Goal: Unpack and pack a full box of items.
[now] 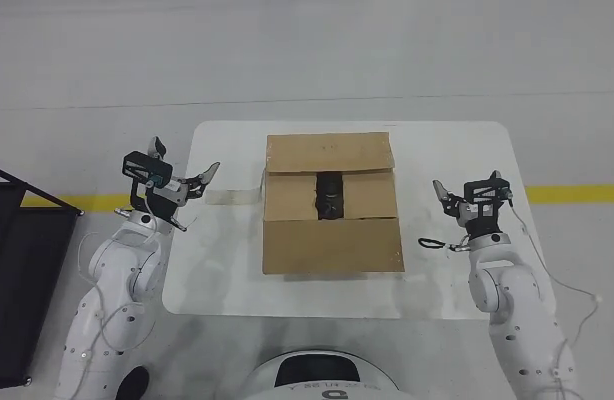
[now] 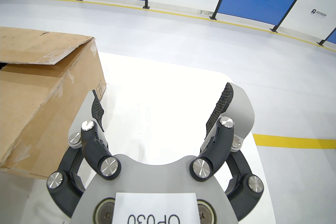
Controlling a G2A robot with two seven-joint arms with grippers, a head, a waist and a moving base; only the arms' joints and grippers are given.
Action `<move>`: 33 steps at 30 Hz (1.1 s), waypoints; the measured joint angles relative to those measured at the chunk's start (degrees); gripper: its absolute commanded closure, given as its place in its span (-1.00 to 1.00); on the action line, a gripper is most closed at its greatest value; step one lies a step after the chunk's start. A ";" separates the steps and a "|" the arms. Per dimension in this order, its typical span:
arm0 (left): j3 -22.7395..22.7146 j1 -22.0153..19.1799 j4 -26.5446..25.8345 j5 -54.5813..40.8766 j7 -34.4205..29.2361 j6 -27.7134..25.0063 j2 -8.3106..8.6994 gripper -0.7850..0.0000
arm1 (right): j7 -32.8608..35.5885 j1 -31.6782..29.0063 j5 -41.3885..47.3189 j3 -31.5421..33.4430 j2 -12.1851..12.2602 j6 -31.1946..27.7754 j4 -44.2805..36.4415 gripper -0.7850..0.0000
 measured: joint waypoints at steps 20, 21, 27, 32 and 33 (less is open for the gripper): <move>0.00 0.00 0.00 0.00 0.00 0.00 0.00 -1.00 | 18.65 15.42 -25.10 -25.32 -2.18 -4.24 0.17 -1.00; 0.00 0.00 0.00 0.00 0.00 0.00 0.00 -1.00 | 19.27 16.15 -26.11 -26.00 -2.38 -3.01 0.28 -1.00; 0.00 0.00 0.00 0.00 0.00 0.00 0.00 -1.00 | 27.63 20.43 -33.59 -29.65 -3.68 3.13 1.62 -1.00; 0.00 0.00 0.00 0.00 0.00 0.00 0.00 -1.00 | 40.11 26.93 -35.15 -32.74 -5.22 2.36 4.46 -1.00; 0.00 0.00 0.00 0.00 0.00 0.00 0.00 -1.00 | 42.15 28.24 -35.43 -33.52 -5.58 2.09 4.85 -1.00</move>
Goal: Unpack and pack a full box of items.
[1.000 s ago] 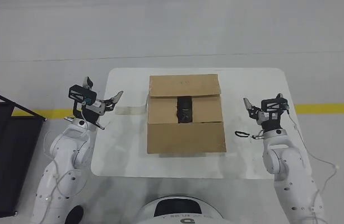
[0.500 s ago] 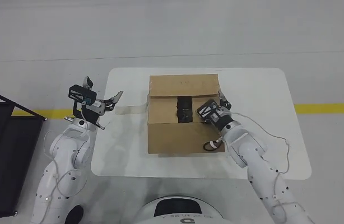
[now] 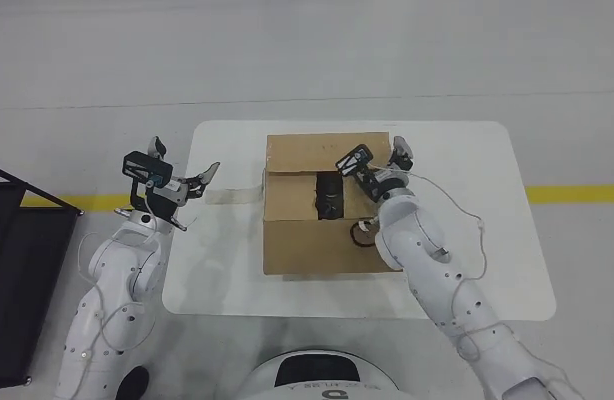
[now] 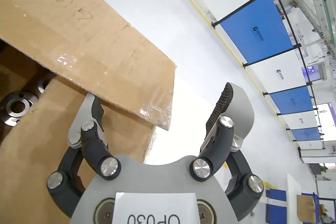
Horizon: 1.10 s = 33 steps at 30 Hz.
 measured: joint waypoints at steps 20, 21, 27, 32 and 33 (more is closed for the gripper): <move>0.00 0.00 0.00 0.00 0.00 0.00 0.00 -1.00 | 17.45 27.70 6.70 -11.25 -8.98 4.05 15.03 -1.00; 0.00 0.00 0.00 0.00 0.00 0.00 0.00 -1.00 | 18.57 30.44 8.55 -12.39 -10.02 4.07 18.24 -1.00; 0.00 0.00 0.00 0.00 0.00 0.00 0.00 -1.00 | 24.71 40.69 18.12 -17.35 -15.10 2.73 34.79 -1.00; 0.00 0.00 0.00 0.00 0.00 0.00 0.00 -1.00 | 27.44 45.35 22.79 -20.26 -18.58 2.42 45.19 -1.00; 0.00 0.00 0.00 0.00 0.00 0.00 0.00 -1.00 | 27.07 46.11 23.17 -20.61 -19.25 3.19 46.97 -1.00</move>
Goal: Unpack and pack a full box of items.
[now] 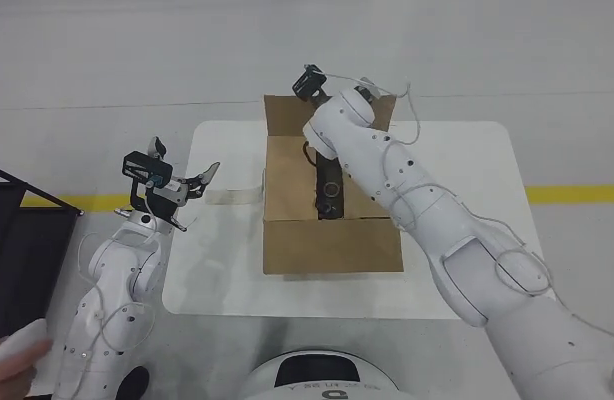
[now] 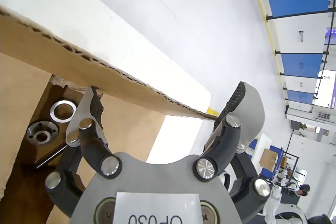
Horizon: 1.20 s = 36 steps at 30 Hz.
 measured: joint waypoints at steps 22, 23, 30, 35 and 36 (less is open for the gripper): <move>0.00 0.00 0.00 0.00 0.00 0.00 0.00 -1.00 | -14.78 -2.36 5.36 4.30 -1.26 3.82 -3.32 -1.00; 0.00 0.00 0.00 0.00 0.00 0.00 0.00 -1.00 | -17.20 -3.29 8.19 5.91 -1.03 1.88 -3.59 -1.00; 0.00 0.00 0.00 0.00 0.00 0.00 0.00 -1.00 | -36.27 -12.32 37.15 20.41 1.97 -30.63 -4.77 -1.00; 0.00 0.00 0.00 0.00 0.00 0.00 0.00 -1.00 | -34.42 -18.09 44.76 26.92 4.34 -44.00 -7.76 -1.00; 0.00 0.00 0.00 0.00 0.00 0.00 0.00 -1.00 | -33.26 -19.11 42.93 27.49 4.82 -42.42 -9.92 -1.00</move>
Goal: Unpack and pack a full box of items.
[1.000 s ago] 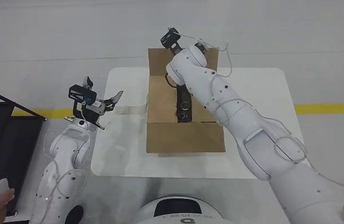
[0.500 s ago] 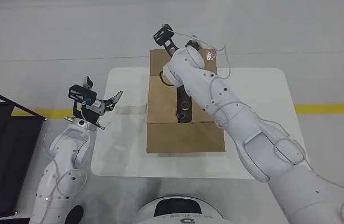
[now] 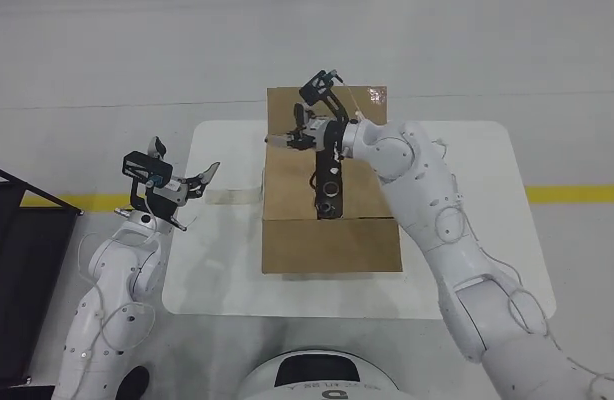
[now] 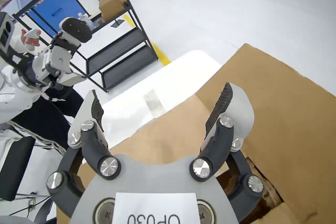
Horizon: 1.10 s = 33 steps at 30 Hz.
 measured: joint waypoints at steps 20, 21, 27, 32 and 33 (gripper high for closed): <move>0.00 0.00 0.00 0.00 0.00 0.00 0.00 -1.00 | 21.03 0.54 16.90 3.52 1.25 9.53 7.91 -1.00; 0.00 0.00 0.00 0.00 0.00 0.00 0.00 -1.00 | 22.49 0.96 17.57 3.06 1.21 10.95 8.95 -1.00; 0.00 0.00 0.00 0.00 0.00 0.00 0.00 -1.00 | 27.41 3.56 23.39 0.20 0.25 13.24 13.91 -1.00; 0.00 0.00 0.00 0.00 0.00 0.00 0.00 -1.00 | 34.10 3.75 42.35 1.95 -0.64 4.45 17.44 -1.00; 0.00 0.00 0.00 0.00 0.00 0.00 0.00 -1.00 | 36.44 3.48 49.81 2.18 -0.88 2.79 17.52 -1.00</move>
